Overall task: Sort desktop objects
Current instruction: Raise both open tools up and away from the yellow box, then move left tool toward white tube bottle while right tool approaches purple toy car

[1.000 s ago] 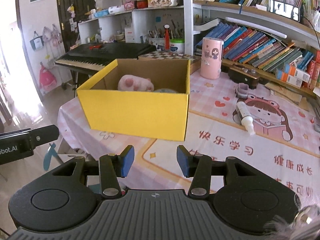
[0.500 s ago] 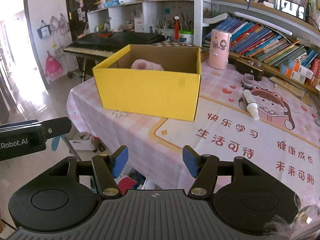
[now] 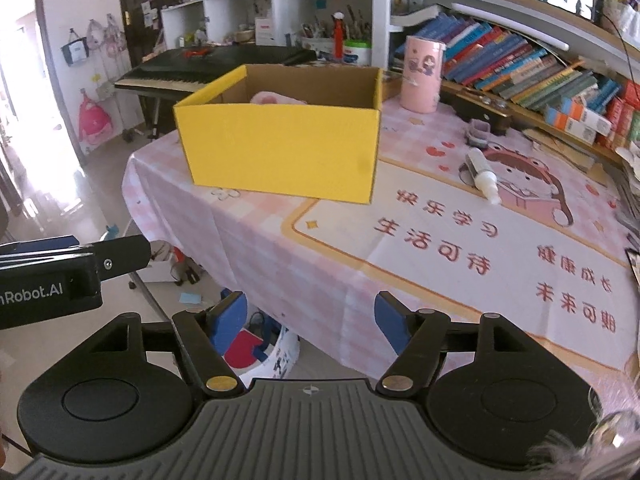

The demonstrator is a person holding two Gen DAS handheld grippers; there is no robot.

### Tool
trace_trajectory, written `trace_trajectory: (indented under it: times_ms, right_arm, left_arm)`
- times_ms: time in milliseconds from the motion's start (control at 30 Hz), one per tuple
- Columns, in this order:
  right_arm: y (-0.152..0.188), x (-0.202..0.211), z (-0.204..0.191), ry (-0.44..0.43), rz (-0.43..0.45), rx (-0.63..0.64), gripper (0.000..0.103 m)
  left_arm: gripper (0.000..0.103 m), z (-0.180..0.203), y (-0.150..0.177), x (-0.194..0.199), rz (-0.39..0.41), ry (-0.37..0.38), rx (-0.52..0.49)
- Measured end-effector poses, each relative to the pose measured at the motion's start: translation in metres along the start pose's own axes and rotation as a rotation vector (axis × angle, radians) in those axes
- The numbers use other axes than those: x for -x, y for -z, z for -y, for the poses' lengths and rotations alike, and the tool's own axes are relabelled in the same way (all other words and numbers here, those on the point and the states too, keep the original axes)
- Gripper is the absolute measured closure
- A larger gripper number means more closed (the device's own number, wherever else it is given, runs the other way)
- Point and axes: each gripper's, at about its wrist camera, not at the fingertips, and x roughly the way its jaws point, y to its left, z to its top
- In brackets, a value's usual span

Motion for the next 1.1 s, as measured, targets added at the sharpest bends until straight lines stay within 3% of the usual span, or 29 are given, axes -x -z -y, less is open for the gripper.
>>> trace_trajectory:
  times_ms: [533,1100]
  right_arm:
    - [0.012,0.005,0.041,0.096,-0.026,-0.081,0.031]
    - [0.0,-0.006,0.106,0.144,-0.038,-0.135,0.03]
  left_arm:
    - [0.021,0.042,0.002,-0.022,-0.048,0.099,-0.074]
    - [0.021,0.102,-0.014,-0.06,-0.071,0.141,-0.123]
